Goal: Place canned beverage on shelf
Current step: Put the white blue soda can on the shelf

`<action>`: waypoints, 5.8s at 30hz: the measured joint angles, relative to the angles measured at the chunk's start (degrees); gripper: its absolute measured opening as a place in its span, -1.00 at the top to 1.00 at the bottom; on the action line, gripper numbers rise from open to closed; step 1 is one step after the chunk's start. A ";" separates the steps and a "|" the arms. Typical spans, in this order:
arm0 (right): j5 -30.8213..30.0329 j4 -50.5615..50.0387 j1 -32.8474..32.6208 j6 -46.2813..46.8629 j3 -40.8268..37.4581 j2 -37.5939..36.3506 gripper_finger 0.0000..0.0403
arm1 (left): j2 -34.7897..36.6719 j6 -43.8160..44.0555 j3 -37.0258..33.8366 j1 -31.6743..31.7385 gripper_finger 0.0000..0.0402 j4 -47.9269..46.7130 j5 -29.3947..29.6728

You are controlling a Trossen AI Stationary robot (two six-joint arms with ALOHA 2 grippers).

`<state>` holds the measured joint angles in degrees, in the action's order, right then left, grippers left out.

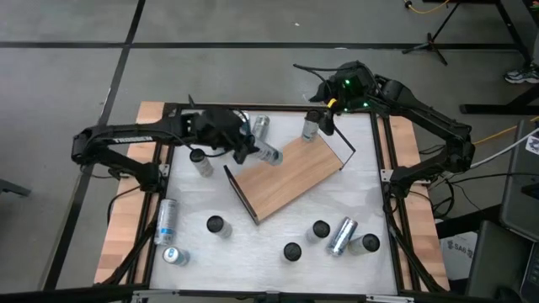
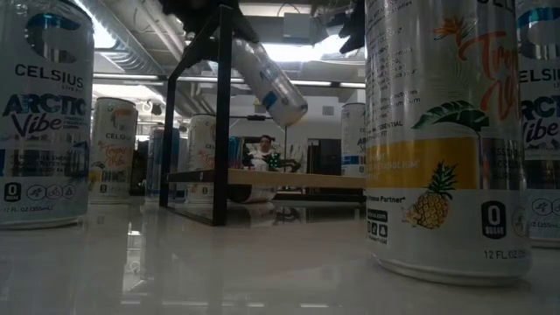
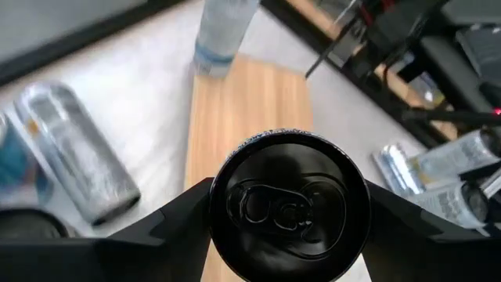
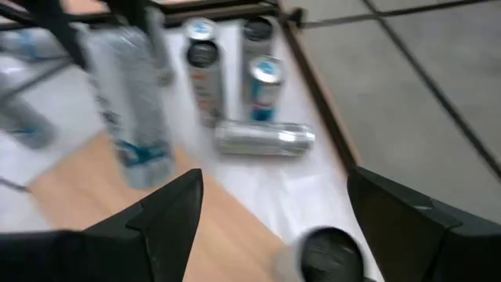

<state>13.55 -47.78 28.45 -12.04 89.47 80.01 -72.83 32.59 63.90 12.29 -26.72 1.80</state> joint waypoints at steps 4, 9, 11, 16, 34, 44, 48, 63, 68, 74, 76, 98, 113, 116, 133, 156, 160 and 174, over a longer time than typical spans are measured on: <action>5.06 0.42 -0.02 0.49 0.00 0.00 -0.53 | -1.46 1.15 0.00 -0.55 -0.22 -3.76 0.01; 5.50 0.96 -2.30 0.46 0.00 0.00 -0.53 | -1.91 3.22 0.00 -1.14 -0.22 -9.34 0.14; 5.10 1.43 -4.01 0.43 0.00 0.00 -0.53 | -1.91 3.86 0.02 -1.26 -0.22 -10.79 0.16; 5.08 1.84 -8.29 0.43 0.00 0.00 -0.53 | -1.91 4.62 0.02 -1.26 -0.22 -14.88 0.19; -1.59 2.26 -15.85 0.32 0.00 5.12 -0.53 | -2.07 5.86 0.17 -1.26 -0.22 -17.01 0.21; -0.75 6.84 -16.36 3.26 0.00 12.58 -0.53 | -2.15 6.04 0.11 -1.22 -0.22 -16.30 0.66; -0.92 10.92 -18.00 3.27 0.00 15.63 -0.53 | -2.15 6.06 0.07 -1.22 -0.22 -16.22 0.68; -19.12 24.82 -25.40 12.06 0.00 25.71 -0.53 | -2.15 10.09 0.02 -1.22 -0.22 -16.09 4.52; -25.78 25.88 -27.37 12.27 0.00 27.43 -0.53 | -2.17 13.37 0.02 -1.22 -0.22 -16.15 5.33; -31.99 29.10 -28.97 12.25 0.04 28.36 -0.53 | -2.17 16.37 0.02 -1.26 -0.22 -16.09 6.01; -34.46 29.56 -29.03 12.25 0.02 28.55 -0.53 | -2.17 16.86 0.02 -1.24 -0.22 -15.80 6.26; -37.16 32.94 -28.96 12.05 0.02 28.85 -0.53 | -2.17 17.01 -0.09 -1.15 -0.22 -8.17 6.43; -40.62 28.07 -28.85 15.05 0.09 28.85 -0.53 | -2.17 16.82 -0.09 -1.18 -0.22 -7.14 6.23; -40.83 28.19 -28.83 15.24 0.00 28.85 -0.53 | -2.17 16.82 -0.07 -1.18 -0.22 -6.86 6.26; -41.04 38.17 -28.76 14.61 -6.27 28.92 -0.53 | -2.13 17.01 0.04 -1.20 -0.22 -6.39 5.49; -41.01 38.13 -28.76 14.72 -6.27 28.92 -0.11 | -2.10 16.79 0.09 -1.20 -0.42 -6.44 5.52; -41.01 37.98 -28.76 14.79 -6.27 28.92 -0.17 | -2.10 16.65 0.09 -1.20 -0.43 -6.44 5.51; -44.25 32.42 -28.81 15.53 -6.23 27.87 -0.11 | -2.10 11.87 0.07 -0.55 -0.43 -2.03 6.18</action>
<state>-30.70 -15.36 -0.36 3.48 83.24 107.88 -74.94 44.47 63.96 11.74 -28.76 7.98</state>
